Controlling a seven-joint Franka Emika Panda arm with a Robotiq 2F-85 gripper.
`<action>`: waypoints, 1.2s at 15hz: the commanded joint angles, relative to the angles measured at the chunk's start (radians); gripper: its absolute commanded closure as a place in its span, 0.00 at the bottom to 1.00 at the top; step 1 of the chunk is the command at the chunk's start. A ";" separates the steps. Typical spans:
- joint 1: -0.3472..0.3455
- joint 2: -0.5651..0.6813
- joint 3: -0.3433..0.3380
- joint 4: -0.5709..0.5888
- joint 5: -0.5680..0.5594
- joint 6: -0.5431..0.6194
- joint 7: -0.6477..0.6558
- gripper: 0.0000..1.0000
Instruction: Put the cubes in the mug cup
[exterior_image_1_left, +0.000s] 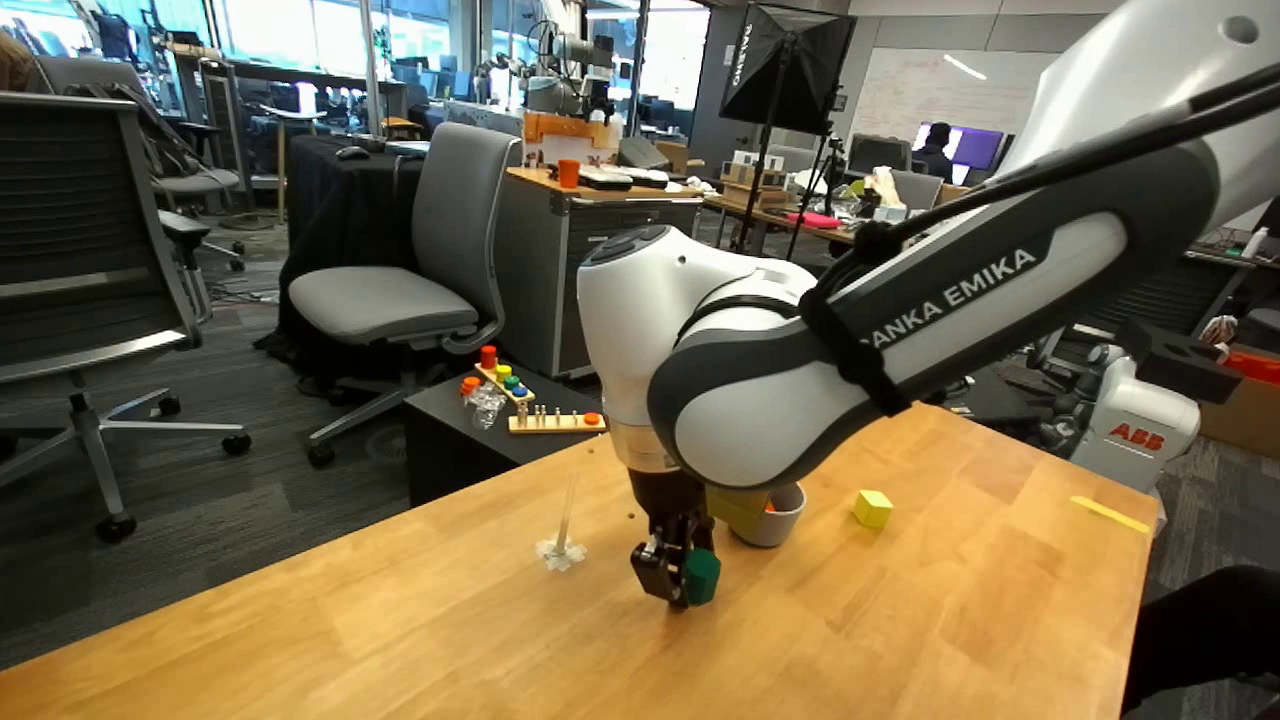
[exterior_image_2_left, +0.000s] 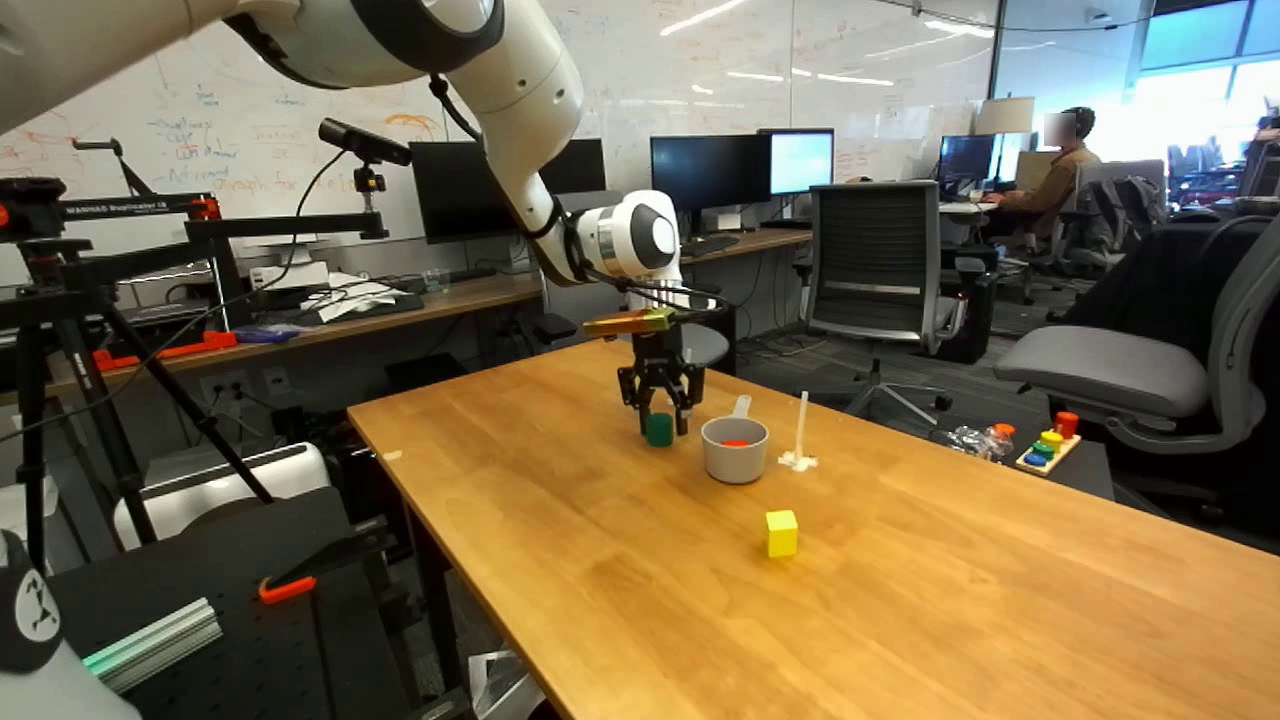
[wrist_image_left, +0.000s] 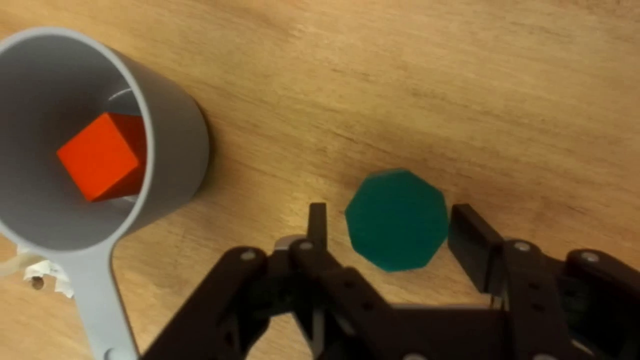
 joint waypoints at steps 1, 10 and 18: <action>-0.001 -0.050 -0.009 -0.053 0.004 -0.015 0.011 0.65; -0.022 -0.089 -0.010 -0.056 0.014 -0.031 0.023 0.82; -0.070 -0.185 -0.049 -0.031 0.006 -0.025 0.053 0.82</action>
